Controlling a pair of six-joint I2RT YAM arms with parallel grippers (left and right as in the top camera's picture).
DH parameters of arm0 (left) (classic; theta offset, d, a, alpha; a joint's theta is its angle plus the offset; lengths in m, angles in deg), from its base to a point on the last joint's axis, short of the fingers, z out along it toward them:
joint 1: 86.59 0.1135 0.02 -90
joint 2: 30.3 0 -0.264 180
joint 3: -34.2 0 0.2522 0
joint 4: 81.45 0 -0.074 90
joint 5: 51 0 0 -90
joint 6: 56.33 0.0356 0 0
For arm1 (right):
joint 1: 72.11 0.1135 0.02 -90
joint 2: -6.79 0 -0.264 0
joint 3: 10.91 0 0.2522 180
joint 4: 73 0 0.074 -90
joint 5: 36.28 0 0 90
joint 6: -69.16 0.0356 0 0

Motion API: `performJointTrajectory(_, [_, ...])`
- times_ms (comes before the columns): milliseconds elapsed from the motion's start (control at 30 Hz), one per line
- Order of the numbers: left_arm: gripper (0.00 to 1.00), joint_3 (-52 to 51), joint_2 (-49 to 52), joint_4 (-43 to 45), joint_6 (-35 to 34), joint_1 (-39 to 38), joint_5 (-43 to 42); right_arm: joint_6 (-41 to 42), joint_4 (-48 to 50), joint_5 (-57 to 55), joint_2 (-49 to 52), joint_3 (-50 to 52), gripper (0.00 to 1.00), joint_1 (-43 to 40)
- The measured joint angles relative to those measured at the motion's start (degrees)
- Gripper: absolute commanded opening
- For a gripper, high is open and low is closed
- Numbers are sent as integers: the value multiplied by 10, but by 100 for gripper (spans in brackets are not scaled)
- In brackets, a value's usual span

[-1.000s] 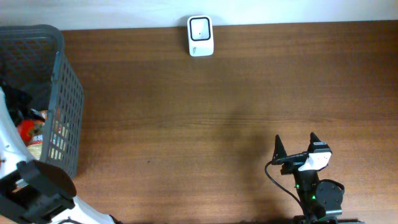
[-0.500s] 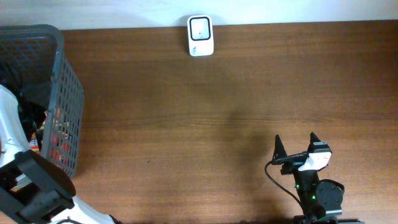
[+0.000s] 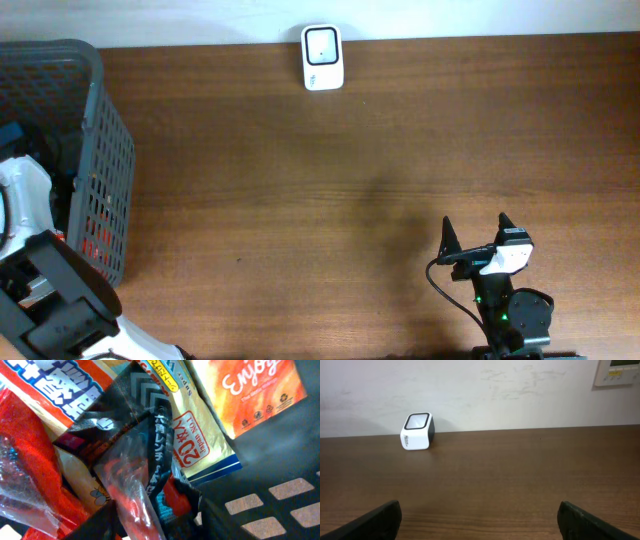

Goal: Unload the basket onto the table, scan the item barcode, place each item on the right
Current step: 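Grasp the black-and-red snack packet in the basket with the left gripper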

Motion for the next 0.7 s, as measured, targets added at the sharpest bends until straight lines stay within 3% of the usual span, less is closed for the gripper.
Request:
performJointTrajectory(267, [1,42,0,-45,8,0,15,0,0,0,0,0,98,0])
performJointTrajectory(533, [0,188,-9,-140,18,0,8,0,0,0,0,0,98,0])
performJointTrajectory(700, [0,285,-118,-133,27,0,-50,0,0,0,0,0,98,0])
